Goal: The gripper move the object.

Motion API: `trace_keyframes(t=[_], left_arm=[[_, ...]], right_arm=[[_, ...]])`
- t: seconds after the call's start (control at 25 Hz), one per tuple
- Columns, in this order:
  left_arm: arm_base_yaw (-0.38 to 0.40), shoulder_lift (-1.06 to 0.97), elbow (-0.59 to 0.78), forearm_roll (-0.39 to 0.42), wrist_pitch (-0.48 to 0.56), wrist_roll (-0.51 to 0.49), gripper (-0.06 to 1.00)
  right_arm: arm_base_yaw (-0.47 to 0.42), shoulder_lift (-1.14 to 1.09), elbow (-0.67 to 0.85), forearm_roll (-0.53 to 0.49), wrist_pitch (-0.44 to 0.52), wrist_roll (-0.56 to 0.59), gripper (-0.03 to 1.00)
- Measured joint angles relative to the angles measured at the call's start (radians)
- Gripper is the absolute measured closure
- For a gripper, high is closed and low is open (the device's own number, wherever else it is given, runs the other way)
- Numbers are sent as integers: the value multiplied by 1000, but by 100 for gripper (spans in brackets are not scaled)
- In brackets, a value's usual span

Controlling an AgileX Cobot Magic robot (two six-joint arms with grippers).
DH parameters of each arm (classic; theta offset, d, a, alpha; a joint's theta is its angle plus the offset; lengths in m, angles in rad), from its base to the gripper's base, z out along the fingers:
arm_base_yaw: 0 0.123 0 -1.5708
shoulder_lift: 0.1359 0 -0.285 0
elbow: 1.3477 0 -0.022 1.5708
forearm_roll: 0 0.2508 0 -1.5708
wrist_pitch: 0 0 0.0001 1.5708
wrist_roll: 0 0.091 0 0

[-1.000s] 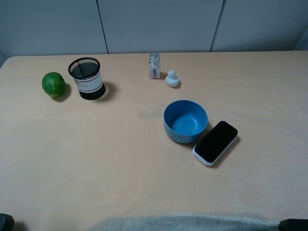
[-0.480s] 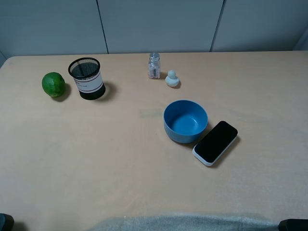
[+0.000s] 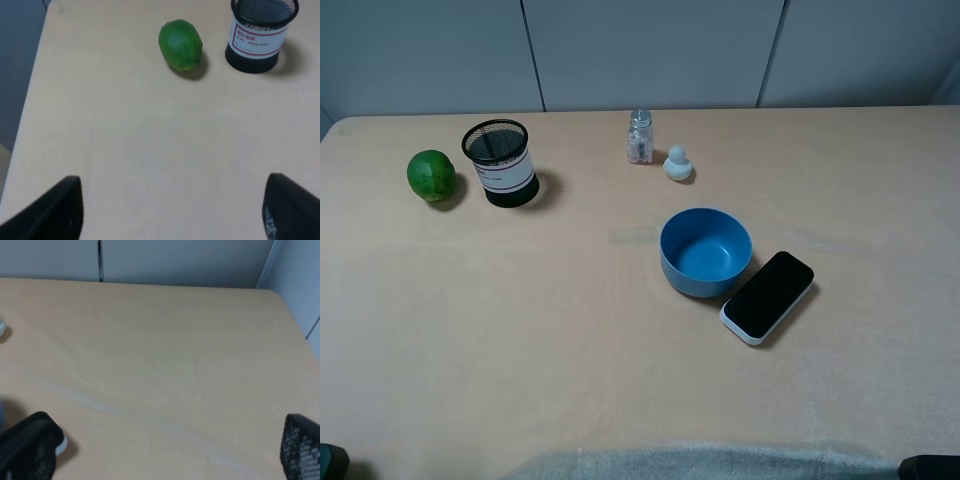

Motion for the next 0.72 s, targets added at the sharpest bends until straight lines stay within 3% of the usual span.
trace_keyframes(t=[0.72], left_arm=[[0, 0, 0, 0, 0, 0, 15]], right_arm=[[0, 0, 0, 0, 0, 0, 29]])
